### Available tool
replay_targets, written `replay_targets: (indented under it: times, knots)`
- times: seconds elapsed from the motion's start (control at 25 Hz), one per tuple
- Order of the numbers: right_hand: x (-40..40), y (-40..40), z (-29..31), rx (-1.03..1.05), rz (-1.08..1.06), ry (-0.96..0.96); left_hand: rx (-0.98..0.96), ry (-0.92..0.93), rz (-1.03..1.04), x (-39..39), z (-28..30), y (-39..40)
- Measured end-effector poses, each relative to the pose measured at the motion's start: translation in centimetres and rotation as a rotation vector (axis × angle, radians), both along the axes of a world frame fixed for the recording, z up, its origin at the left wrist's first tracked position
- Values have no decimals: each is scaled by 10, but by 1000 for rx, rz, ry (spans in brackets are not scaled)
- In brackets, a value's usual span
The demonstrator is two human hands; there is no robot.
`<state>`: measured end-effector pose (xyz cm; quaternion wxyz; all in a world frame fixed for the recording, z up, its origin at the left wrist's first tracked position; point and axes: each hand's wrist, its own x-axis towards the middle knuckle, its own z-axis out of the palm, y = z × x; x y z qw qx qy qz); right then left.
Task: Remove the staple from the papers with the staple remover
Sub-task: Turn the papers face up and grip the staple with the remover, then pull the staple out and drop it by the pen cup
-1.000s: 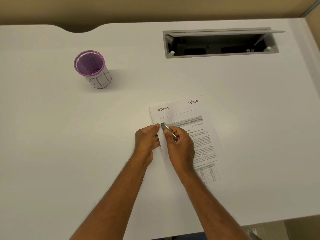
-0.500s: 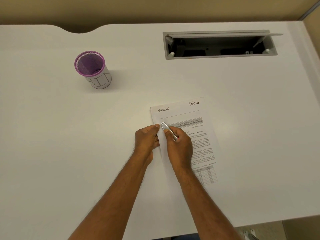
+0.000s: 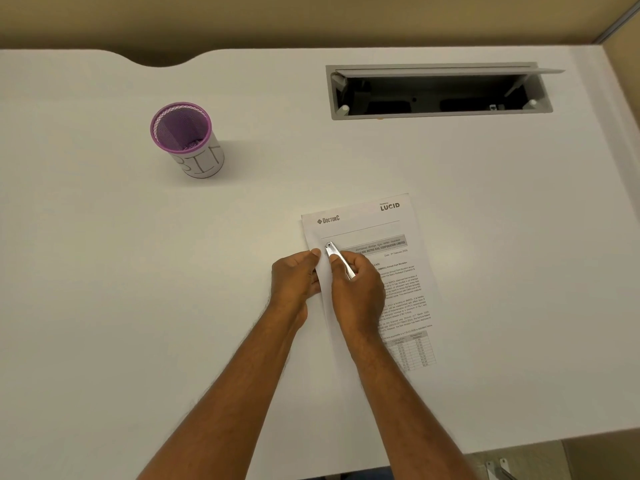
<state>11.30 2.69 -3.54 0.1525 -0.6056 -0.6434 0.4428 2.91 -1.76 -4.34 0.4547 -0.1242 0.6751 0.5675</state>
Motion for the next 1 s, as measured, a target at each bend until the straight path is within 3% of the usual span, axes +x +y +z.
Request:
replay_targets:
  times: [0.52, 0.8, 1.0]
  knots:
    - [-4, 4, 4, 12, -9, -35, 16, 37, -1, 3, 6, -1]
    - [27, 29, 11, -232, -146, 300, -1, 131, -81, 3, 13, -1]
    - [80, 74, 11, 186, -135, 87, -122, 399, -195, -9, 14, 4]
